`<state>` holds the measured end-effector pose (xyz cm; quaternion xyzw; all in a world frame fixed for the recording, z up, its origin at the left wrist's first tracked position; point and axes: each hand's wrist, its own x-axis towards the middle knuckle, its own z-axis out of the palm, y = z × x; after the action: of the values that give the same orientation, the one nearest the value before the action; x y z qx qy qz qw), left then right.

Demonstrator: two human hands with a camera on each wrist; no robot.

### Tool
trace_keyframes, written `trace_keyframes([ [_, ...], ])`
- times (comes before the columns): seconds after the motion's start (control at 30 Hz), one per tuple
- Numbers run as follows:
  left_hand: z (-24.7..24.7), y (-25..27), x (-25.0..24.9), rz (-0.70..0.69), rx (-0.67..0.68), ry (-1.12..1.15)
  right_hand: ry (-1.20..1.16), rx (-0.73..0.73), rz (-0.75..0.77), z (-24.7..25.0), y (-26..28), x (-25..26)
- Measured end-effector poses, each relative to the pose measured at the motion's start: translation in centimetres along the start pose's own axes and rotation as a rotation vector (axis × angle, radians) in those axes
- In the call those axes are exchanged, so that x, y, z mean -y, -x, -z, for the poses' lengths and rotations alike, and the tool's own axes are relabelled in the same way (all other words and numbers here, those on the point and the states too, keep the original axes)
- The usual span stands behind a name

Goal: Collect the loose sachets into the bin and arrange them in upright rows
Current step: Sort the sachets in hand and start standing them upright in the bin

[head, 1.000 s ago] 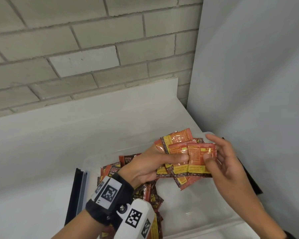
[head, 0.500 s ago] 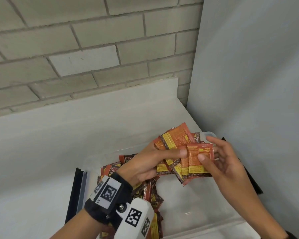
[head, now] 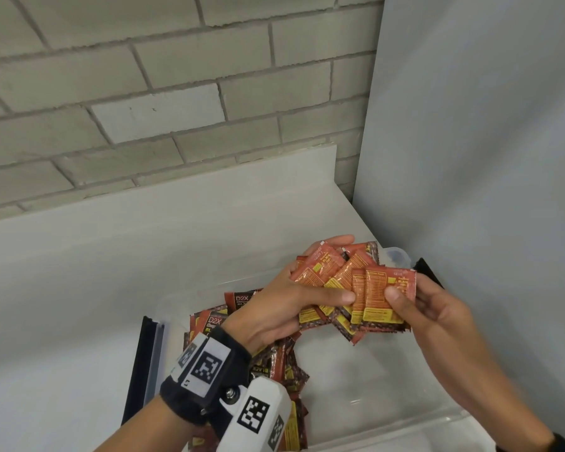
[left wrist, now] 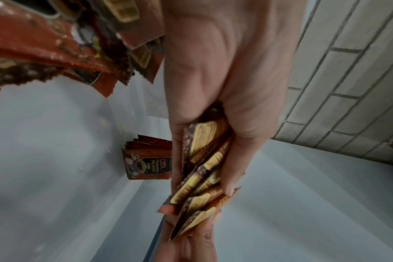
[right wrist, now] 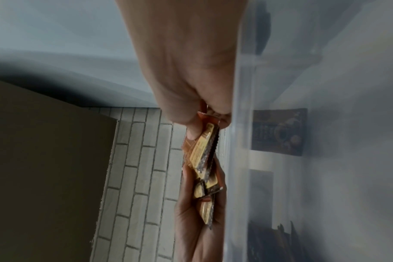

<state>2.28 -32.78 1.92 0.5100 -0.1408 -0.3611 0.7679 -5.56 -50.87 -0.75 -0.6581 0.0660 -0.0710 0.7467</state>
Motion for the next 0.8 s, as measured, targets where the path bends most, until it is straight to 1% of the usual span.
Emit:
trace_keyframes([
  [0.1, -0.1, 0.0, -0.1, -0.004, 0.008, -0.01, -0.008, -0.025, 0.011, -0.1, 0.0, 0.3],
  [0.2, 0.1, 0.1, -0.3, 0.023, 0.033, 0.038, -0.002, -0.045, 0.062, -0.2, -0.1, 0.3],
  [0.33, 0.7, 0.0, -0.6, 0.052, 0.003, 0.112, -0.043, -0.113, 0.093, -0.1, -0.2, 0.3],
  [0.43, 0.9, 0.0, -0.7, 0.027, -0.022, 0.071, -0.071, -0.111, 0.113, 0.0, -0.2, 0.4],
  [0.53, 1.0, 0.0, -0.6, 0.015, -0.03, 0.027, -0.071, -0.073, 0.1, 0.0, -0.2, 0.4],
  [0.67, 0.8, 0.2, -0.6, 0.007, -0.038, -0.116, -0.029, 0.033, 0.064, 0.0, 0.1, 0.4],
  [0.8, 0.5, 0.2, -0.9, 0.013, -0.075, -0.207, 0.013, 0.075, -0.015, -0.2, 0.3, 0.6],
])
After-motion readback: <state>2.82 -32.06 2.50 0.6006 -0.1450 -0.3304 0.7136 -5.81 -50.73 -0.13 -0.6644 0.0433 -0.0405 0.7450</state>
